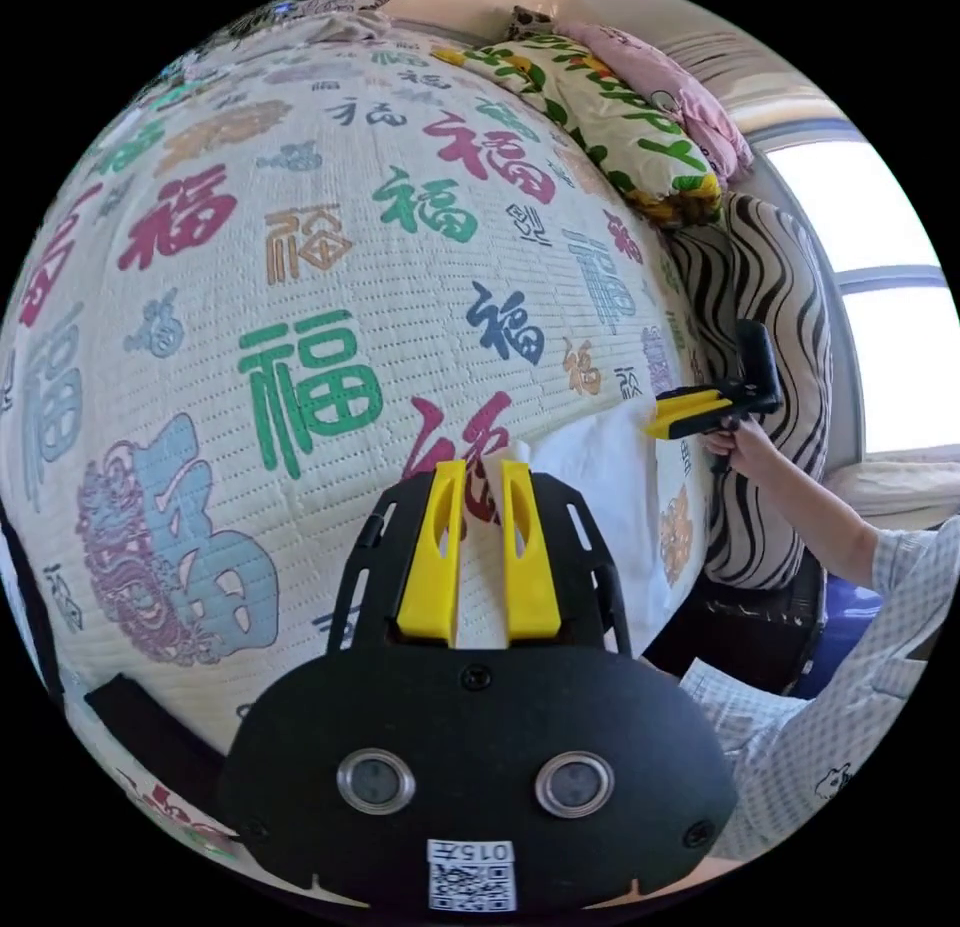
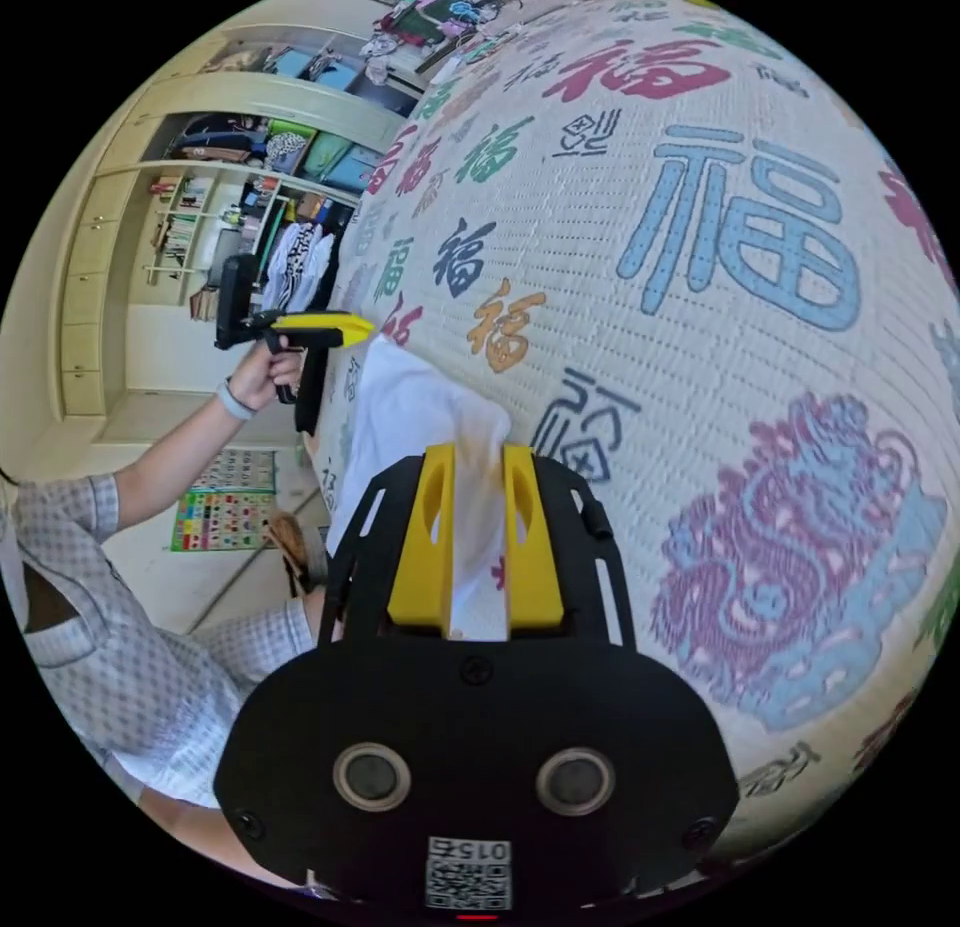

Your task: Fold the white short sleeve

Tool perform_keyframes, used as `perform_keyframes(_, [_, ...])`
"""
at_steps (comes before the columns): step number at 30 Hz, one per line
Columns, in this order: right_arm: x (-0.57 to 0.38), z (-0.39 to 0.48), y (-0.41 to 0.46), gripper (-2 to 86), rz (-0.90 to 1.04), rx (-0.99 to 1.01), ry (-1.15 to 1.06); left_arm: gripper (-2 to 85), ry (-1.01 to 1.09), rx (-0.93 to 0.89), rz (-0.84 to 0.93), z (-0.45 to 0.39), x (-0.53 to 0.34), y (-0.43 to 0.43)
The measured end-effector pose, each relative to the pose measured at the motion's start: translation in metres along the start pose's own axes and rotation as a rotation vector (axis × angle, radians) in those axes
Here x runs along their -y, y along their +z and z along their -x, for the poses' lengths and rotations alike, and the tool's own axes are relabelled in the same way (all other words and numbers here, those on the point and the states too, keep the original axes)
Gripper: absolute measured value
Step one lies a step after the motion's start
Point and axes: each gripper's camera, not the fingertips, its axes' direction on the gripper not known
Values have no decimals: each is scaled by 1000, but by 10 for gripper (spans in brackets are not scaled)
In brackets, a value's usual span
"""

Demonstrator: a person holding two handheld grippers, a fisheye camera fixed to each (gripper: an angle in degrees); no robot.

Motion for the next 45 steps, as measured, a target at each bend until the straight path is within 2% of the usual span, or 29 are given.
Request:
perform_keyframes(3, [-54, 25, -2, 89, -40, -33, -3, 73, 110, -3, 35, -45, -19, -5])
perform_keyframes(5, [-101, 46, 12, 96, -18, -61, 40, 77, 157, -31, 126, -82, -51, 14])
perform_keyframes(9, [-148, 78, 58, 96, 81, -44, 68, 77, 96, -104, 276, -113, -111, 54])
perform_keyframes(13, [-162, 98, 104, 66, 151, -126, 8, 75, 13, -59, 378, -120, -160, 86])
perform_keyframes(15, [-164, 95, 118, 30, 173, -178, 24, 67, -2, -40, 365, -116, -165, 90])
perform_keyframes(17, [-167, 88, 117, 5, 153, -140, 39, 39, -25, -29, 373, -106, -163, 88])
perform_keyframes(22, [-182, 85, 107, -4, 161, -182, 13, 0, 9, 57, 381, -100, -165, 76])
perform_keyframes(27, [-181, 81, 113, 1, 199, -130, 17, -2, -5, 64, 391, -90, -175, 73])
perform_keyframes(30, [-185, 75, 105, 18, 165, -97, 40, 11, -23, 10, 376, -78, -179, 57])
perform_keyframes(31, [-186, 70, 95, 34, 114, -20, 39, 22, -32, 13, 357, -70, -179, 45])
perform_keyframes(34, [-176, 49, 70, 69, -19, 110, 43, 53, -110, -2, 217, -36, -173, 3])
perform_keyframes(36, [-161, 33, 53, 87, -119, 115, 50, 66, -158, -85, 96, -10, -164, -25])
perform_keyframes(38, [-133, 9, 31, 100, -266, 154, 59, 80, -195, -246, -45, 28, -148, -50])
perform_keyframes(40, [-111, -10, 21, 108, -339, 173, 71, 90, -202, -357, -122, 54, -136, -60])
perform_keyframes(45, [-59, -51, 25, 110, -318, 289, 111, 116, -173, -478, -118, 99, -105, -50])
